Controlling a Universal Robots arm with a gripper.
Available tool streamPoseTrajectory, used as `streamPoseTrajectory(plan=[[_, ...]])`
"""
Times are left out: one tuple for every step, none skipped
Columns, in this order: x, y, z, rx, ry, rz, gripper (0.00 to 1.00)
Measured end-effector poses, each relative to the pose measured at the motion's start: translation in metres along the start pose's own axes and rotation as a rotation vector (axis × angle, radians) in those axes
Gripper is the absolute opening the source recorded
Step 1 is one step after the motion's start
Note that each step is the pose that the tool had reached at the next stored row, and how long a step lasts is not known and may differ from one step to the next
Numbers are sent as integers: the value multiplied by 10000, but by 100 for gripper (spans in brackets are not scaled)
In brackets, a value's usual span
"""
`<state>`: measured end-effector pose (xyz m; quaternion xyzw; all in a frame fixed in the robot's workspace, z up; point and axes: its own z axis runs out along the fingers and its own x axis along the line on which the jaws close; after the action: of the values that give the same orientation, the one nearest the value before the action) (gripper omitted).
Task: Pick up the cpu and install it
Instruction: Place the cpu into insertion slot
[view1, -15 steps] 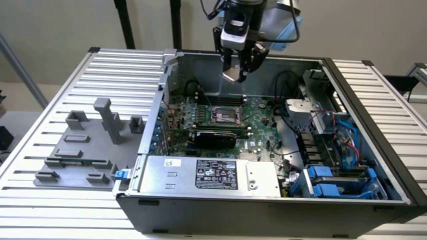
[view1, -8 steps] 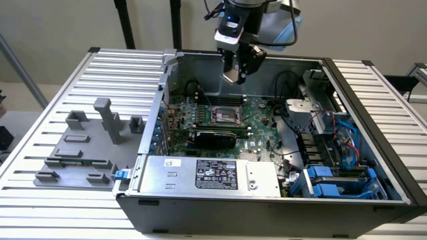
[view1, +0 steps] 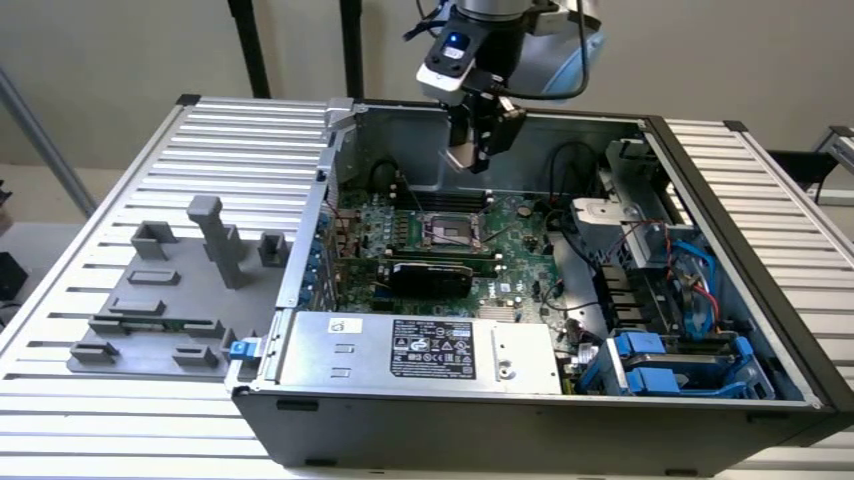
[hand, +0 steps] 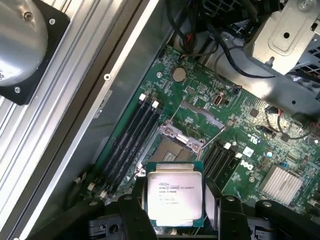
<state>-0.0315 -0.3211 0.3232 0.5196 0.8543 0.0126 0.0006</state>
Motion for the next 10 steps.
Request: streamPoseTrajectory(plan=[[0, 0, 6, -1, -4, 181, 55], [0, -1, 13, -4, -8, 360, 55], [0, 0, 20, -6, -12, 540, 55], [0, -1, 27, -8, -16, 720, 55], [0, -1, 34, -10, -20, 904, 55], [-1, -1, 41, -13, -24, 1091, 55], [-1, -1, 48, -15, -28, 1270, 55], [-1, -1, 55, -17, -33, 1460, 55], [-1, -1, 63, -20, -36, 1641, 55], [-1, -2, 70, -22, -40, 1826, 55]])
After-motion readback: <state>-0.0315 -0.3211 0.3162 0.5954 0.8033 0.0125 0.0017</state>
